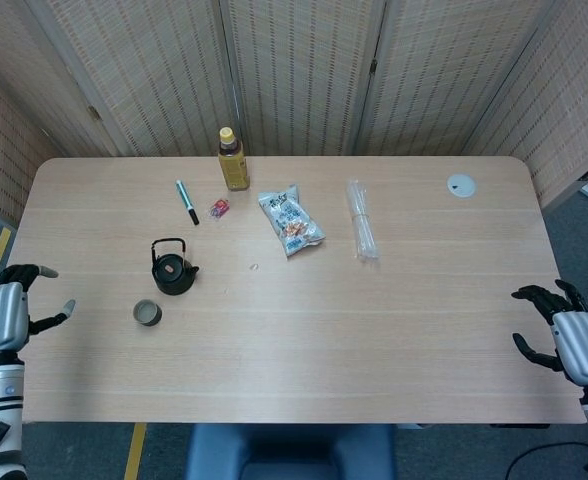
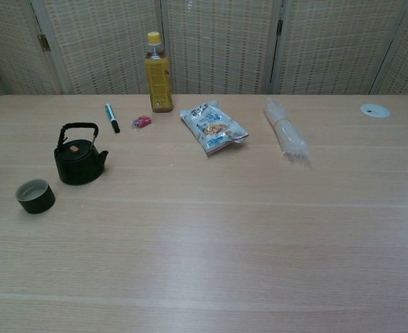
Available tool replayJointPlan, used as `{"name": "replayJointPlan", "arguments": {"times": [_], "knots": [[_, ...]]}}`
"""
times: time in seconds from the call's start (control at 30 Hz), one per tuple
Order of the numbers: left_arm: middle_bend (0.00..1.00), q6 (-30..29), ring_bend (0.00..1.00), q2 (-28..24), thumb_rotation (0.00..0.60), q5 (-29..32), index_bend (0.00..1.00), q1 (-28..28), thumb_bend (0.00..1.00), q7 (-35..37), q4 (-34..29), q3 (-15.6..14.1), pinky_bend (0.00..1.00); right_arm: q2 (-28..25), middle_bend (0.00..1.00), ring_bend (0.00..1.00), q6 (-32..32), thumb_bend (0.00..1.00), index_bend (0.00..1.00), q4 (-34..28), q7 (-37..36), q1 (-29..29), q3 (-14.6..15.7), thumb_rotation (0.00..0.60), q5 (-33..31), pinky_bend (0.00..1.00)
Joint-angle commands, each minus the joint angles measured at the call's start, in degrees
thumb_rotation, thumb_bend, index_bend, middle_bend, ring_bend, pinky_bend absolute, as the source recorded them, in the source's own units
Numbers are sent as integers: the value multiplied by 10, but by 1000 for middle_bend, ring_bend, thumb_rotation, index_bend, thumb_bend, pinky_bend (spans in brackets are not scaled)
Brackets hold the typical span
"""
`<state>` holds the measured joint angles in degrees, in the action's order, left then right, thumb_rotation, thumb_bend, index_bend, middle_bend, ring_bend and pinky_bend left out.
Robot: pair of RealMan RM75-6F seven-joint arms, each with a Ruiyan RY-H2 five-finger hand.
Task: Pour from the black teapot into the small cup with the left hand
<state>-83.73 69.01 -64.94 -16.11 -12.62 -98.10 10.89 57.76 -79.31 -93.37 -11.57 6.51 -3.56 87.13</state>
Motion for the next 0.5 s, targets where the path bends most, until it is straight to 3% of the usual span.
{"name": "replayJointPlan", "arguments": {"times": [0.03, 0.2, 0.5], "knots": [[391, -30, 267, -14, 563, -60, 418, 33, 261, 26, -5, -41, 0, 2, 267, 297, -1, 362, 258, -2, -6, 0, 4, 600, 3, 88], [391, -56, 236, -12, 599, -136, 403, 54, 257, 30, 64, -77, 0, 5, 267, 296, 0, 362, 259, -4, -1, -2, 7, 600, -2, 88], [387, -39, 227, -15, 598, -138, 392, 70, 257, 61, 80, -83, 0, 13, 268, 298, -2, 362, 259, -10, 15, -3, 7, 600, -9, 88]]}}
